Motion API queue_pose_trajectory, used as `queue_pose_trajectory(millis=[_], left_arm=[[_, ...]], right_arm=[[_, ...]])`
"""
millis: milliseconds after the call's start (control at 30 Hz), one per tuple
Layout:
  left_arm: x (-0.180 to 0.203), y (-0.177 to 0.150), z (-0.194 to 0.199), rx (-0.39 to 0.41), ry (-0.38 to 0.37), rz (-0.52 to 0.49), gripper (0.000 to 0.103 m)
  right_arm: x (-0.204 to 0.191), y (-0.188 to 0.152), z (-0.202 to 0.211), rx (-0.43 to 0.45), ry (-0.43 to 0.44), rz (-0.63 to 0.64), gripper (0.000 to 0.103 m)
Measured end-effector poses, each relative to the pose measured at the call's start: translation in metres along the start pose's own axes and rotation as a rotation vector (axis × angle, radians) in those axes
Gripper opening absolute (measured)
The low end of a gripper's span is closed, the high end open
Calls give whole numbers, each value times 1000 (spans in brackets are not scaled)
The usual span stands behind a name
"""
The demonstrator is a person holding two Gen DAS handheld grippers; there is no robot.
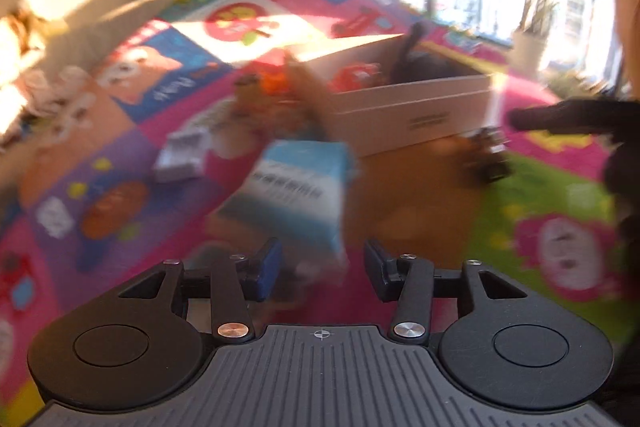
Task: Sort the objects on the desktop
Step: 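Grasp the blue-and-white tissue pack with the left gripper and lift it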
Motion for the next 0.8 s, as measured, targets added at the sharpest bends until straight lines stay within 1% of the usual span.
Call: queue_pose_trajectory(millis=[33,67,100,133,167,233,300,400,500,533,567,633,667,733,800], left_arm=[[4,5,4,27,-16,-1,66],[4,10,8,56,-4,-13,81],[0,16,10,83,27,-32,88],[-5,21,11,100,64,-52,98],[-12,23,8,101,96,-67,98],[-27,24,-5,65,133,-72,98],[-35,21,-22,32,130,-56,98],[-36,15,-45,0,102,-48,98],[-38,8,-59,-26,109,-16,97],[-40,6,-60,-26,117,0,90],[-41,5,-59,-24,118,16,79],[-40,5,-50,-16,129,35,73],[-40,4,-43,-11,140,39,64],[-38,0,-27,-2,160,69,63],[-35,-8,-12,6,150,124,64]], right_arm=[[-3,-4,2,-33,16,8,103],[-7,-10,3,-75,34,20,103],[-12,-19,6,-127,57,43,103],[-16,-27,8,-167,75,69,103],[-21,-35,11,-195,90,98,103],[-28,-50,17,-218,101,163,103],[-31,-58,18,-229,95,198,103],[-30,-59,14,-253,87,186,103],[-28,-60,13,-261,85,184,103],[-29,-60,13,-259,83,189,103],[-28,-60,13,-260,79,193,103],[-29,-60,13,-262,77,197,103],[-28,-58,13,-260,69,203,103],[-28,-52,14,-227,52,219,103],[-29,-44,13,-191,42,235,103]])
Point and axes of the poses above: each gripper's, at about its wrist camera, not at the fingertips, and z roughly against the way its jaws point, x to its right, y to its top, the point moved 9 cm from there along -z, roughly the way its jaws point, and after that the axes turned 12 degrees about -z, right-handed, at the moved point
